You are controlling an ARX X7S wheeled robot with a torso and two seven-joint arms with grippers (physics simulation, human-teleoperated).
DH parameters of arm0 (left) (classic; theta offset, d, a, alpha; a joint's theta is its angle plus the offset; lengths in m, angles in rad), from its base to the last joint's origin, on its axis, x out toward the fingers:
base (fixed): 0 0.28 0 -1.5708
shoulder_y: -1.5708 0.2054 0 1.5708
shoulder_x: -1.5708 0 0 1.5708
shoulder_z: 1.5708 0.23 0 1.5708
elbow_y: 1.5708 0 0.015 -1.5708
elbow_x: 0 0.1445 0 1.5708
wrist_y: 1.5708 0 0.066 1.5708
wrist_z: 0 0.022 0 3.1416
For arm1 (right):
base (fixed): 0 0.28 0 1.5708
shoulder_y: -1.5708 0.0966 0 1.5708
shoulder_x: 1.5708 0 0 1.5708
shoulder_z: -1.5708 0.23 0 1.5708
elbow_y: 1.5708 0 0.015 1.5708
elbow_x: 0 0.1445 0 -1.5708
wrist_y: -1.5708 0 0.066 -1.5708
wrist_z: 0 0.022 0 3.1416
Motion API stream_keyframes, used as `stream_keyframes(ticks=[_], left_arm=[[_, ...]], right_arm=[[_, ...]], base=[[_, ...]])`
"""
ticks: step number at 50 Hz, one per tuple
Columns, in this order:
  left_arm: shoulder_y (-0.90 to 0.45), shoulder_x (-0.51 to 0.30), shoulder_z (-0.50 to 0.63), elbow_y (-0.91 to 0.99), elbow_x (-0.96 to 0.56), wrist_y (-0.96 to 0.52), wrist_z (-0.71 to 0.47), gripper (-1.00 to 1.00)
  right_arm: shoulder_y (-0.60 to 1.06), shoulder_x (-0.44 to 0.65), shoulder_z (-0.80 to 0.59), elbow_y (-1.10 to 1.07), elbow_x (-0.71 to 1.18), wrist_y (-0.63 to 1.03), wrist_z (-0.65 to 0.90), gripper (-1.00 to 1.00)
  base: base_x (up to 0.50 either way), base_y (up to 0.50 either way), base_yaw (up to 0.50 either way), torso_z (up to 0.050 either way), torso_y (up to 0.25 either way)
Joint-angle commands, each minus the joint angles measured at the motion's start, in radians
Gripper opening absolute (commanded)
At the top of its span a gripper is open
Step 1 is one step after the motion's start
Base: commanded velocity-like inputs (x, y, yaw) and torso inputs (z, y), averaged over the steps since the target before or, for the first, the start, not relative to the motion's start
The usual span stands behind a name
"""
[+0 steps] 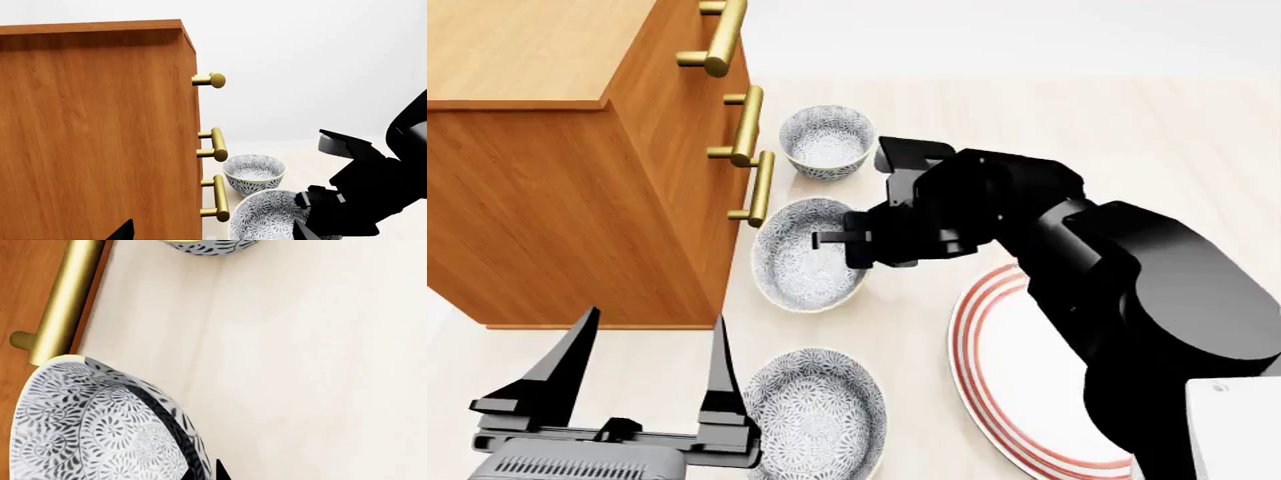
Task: Put the bowl in the middle on the plate.
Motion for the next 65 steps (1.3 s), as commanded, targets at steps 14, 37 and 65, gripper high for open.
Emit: stream_keyframes(ticks=[14, 37, 65], left_arm=[[0.001, -0.008, -0.005, 0.002, -0.012, -0.001, -0.013, 1.0], [-0.004, -0.015, 0.001, 0.009, -0.011, -0.014, -0.028, 1.0], [-0.014, -0.019, 0.018, 0.003, -0.001, -0.021, -0.042, 1.0]], right_arm=[[0.105, 0.0, -0.03, 0.049, -0.016, 0.038, -0.019, -1.0], [0.269, 0.314, 0.043, -0.379, 0.077, 0.126, 0.227, -1.0], [0.256, 0.811, 0.181, -0.904, 0.308, 0.056, 0.532, -1.0]], base=[[0.0, 0.0, 0.0, 0.0, 0.0], [0.0, 0.0, 0.0, 0.0, 0.0], [0.0, 0.0, 0.0, 0.0, 0.0]])
